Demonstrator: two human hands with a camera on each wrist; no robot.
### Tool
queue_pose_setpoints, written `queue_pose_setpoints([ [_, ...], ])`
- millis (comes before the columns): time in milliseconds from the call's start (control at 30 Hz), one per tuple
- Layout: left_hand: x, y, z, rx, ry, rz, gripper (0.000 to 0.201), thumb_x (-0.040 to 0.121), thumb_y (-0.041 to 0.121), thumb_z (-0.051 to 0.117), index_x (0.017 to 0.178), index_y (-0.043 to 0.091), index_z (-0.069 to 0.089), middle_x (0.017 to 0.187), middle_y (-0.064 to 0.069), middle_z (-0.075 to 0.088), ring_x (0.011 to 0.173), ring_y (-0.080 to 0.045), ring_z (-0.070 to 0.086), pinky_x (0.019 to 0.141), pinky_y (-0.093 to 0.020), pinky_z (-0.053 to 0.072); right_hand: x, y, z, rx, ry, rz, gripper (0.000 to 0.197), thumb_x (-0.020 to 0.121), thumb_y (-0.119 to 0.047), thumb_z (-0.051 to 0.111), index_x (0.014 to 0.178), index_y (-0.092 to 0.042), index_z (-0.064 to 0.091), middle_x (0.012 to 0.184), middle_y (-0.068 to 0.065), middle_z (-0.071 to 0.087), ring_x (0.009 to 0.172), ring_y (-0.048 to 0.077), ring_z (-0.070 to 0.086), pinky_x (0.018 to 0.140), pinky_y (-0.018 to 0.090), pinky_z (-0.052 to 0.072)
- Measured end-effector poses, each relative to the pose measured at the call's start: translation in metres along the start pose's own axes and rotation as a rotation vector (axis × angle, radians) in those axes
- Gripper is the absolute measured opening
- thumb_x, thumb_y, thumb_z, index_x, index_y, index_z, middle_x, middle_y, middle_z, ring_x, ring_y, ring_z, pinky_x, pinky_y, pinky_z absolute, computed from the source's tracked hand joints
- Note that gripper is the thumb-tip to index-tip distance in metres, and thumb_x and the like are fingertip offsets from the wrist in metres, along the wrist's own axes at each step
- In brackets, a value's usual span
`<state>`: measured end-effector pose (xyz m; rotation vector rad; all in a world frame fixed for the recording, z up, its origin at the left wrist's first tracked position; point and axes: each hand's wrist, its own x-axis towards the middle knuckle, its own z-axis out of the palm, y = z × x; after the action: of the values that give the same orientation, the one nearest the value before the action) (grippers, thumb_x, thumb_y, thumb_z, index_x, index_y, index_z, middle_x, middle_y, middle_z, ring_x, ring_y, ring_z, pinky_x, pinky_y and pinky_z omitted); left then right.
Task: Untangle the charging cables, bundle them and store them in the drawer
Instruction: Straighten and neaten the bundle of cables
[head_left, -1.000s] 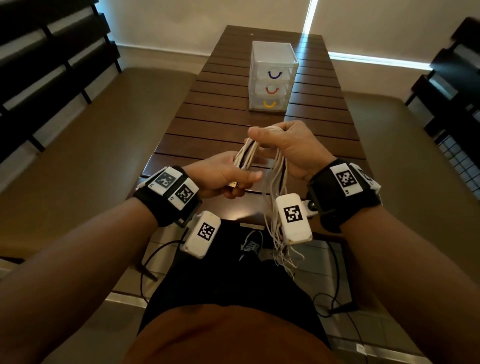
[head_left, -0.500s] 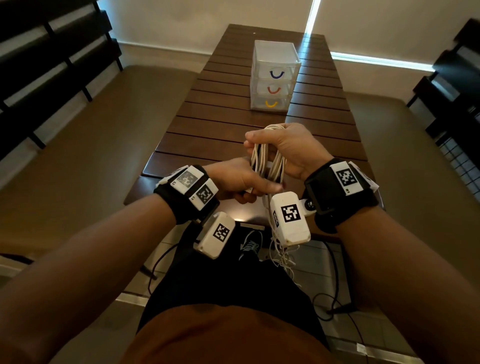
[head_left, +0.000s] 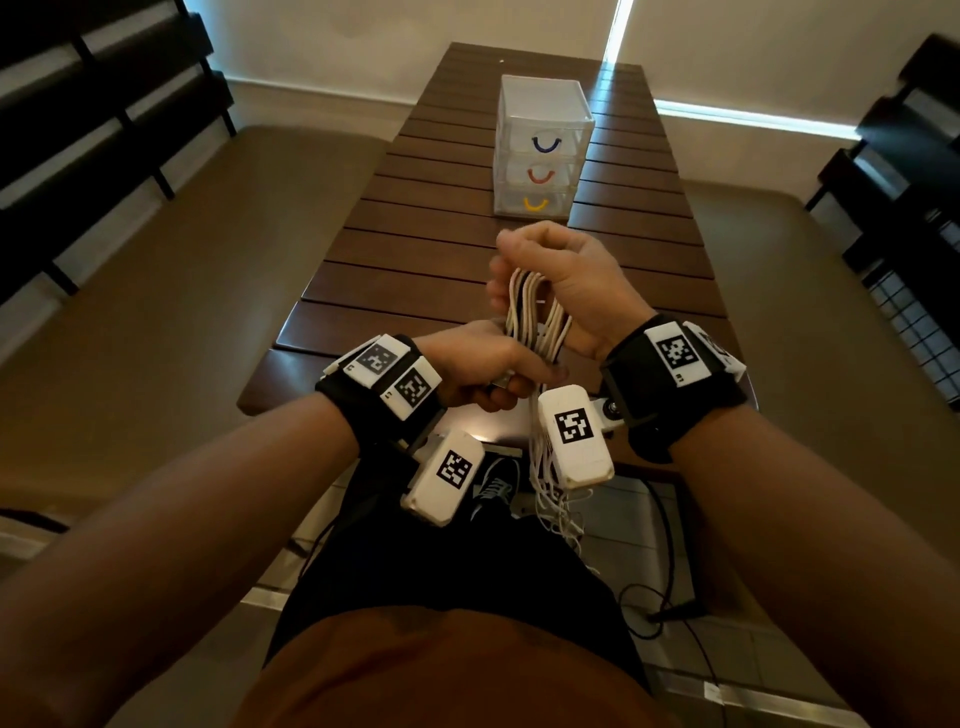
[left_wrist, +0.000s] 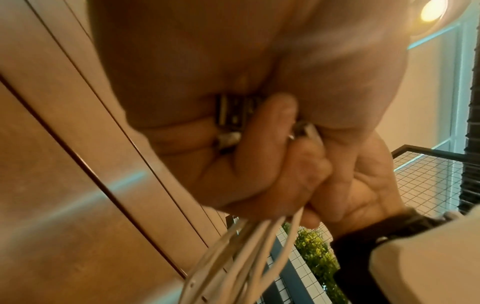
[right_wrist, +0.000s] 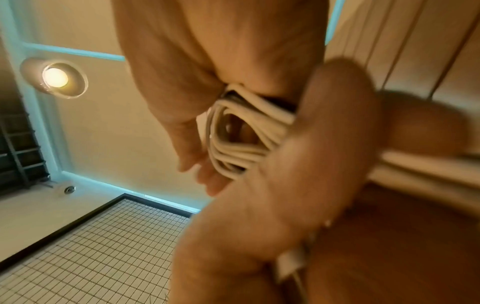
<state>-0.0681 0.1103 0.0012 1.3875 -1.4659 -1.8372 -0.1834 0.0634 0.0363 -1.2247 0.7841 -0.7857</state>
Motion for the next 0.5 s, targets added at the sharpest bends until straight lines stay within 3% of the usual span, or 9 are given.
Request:
queue_pose_setpoints([
  [67, 0.001, 0.0, 0.002, 0.02, -0.019, -0.022, 0.037, 0.092, 0.005, 0.055, 0.058, 0.018, 0.059, 0.048, 0.003, 0.039, 0.038, -0.009, 0.03, 0.036, -0.017, 0.022, 0.0, 0.002, 0.001, 0.011, 0.008, -0.02, 0.029, 0.094, -0.031, 0.059, 0.076, -0.009, 0.059, 0.062, 0.005, 0.057, 0.053, 0.018, 0.055, 0.056, 0.032, 0.05],
  [167, 0.002, -0.001, 0.003, 0.052, -0.014, -0.048, 0.045, 0.092, 0.005, 0.054, 0.05, 0.021, 0.063, 0.048, 0.003, 0.039, 0.04, -0.009, 0.032, 0.037, -0.017, 0.022, -0.002, 0.005, 0.006, 0.061, 0.083, -0.038, 0.042, 0.095, -0.043, 0.053, 0.066, -0.012, 0.054, 0.051, 0.001, 0.044, 0.042, 0.015, 0.042, 0.047, 0.027, 0.04],
  [367, 0.0, -0.003, 0.004, 0.126, 0.067, -0.044, 0.014, 0.089, 0.008, 0.06, 0.076, 0.012, 0.057, 0.054, 0.001, 0.044, 0.044, -0.011, 0.036, 0.04, -0.02, 0.028, -0.003, 0.011, 0.017, 0.118, 0.175, -0.075, 0.055, 0.098, -0.05, 0.041, 0.058, -0.013, 0.046, 0.045, 0.002, 0.031, 0.035, 0.013, 0.029, 0.041, 0.023, 0.024],
  [500, -0.002, -0.006, 0.008, 0.226, 0.167, -0.031, 0.006, 0.09, 0.016, 0.061, 0.089, 0.011, 0.061, 0.068, -0.004, 0.056, 0.06, -0.016, 0.051, 0.05, -0.023, 0.041, -0.003, 0.012, 0.02, 0.179, 0.139, -0.075, 0.062, 0.1, -0.052, 0.032, 0.055, -0.011, 0.041, 0.042, 0.001, 0.028, 0.031, 0.013, 0.023, 0.04, 0.021, 0.017],
])
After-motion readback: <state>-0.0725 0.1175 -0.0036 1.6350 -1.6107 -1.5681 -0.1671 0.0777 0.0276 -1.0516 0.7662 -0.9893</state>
